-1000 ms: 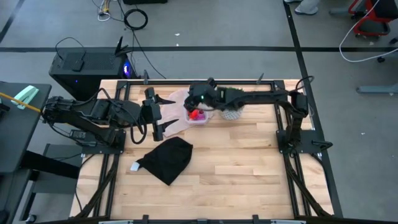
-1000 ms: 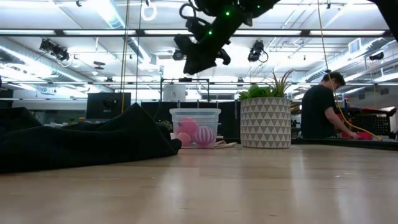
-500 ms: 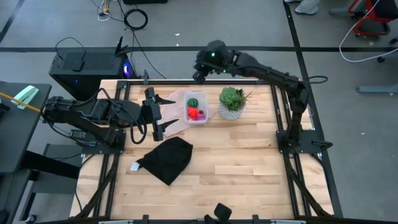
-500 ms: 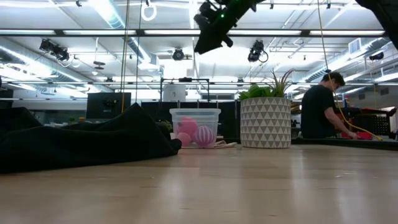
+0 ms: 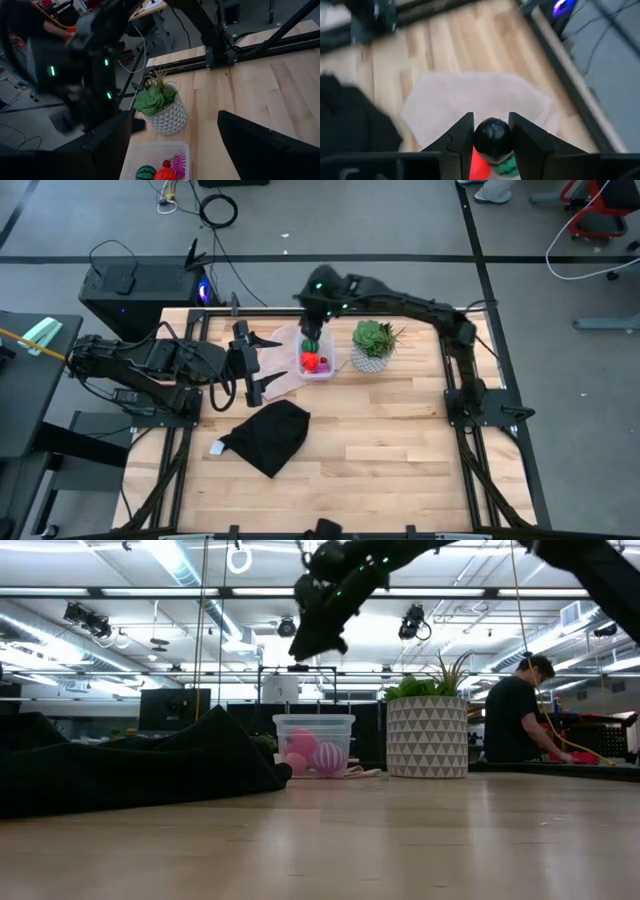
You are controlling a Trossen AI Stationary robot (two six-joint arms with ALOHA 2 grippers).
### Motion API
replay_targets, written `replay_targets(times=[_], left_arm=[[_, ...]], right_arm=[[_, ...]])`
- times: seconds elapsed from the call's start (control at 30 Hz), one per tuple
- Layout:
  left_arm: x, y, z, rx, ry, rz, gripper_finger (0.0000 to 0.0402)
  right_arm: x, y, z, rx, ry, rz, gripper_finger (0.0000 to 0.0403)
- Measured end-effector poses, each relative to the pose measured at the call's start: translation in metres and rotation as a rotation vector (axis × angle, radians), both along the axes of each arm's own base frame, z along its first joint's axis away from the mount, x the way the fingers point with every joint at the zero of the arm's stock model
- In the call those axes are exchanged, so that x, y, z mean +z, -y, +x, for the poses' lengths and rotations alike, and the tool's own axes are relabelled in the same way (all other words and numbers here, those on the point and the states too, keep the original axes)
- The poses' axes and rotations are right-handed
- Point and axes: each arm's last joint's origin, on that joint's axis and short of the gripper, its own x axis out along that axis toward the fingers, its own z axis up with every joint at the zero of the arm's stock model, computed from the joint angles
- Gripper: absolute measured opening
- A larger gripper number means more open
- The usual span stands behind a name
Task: Pick and placing Produce into tupperware
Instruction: Put the plum into the transparent bin
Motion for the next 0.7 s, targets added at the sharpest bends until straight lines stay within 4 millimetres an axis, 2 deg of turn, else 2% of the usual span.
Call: replay_targets(times=[0.1, 0.23, 0.47, 0.7], left_arm=[[0.0, 0.0, 0.0, 0.0, 0.0, 0.0, 0.0302], [0.0, 0.0, 0.0, 0.0, 0.0, 0.0, 0.0302], [0.0, 0.0, 0.0, 0.002, -0.001, 0.001, 0.0302], [0.0, 0.0, 0.0, -0.007, -0.011, 0.029, 0.0302]], right_arm=[[-0.011, 0.002, 0.012, 0.05, -0.076, 0.008, 0.012], [-0.002, 0.012, 0.019, 0.088, -0.157, 0.002, 0.012], [-0.017, 0.019, -0.01, 0.052, -0.369, 0.121, 0.012], [-0.019, 0.015, -0.005, 0.064, -0.375, 0.07, 0.012]])
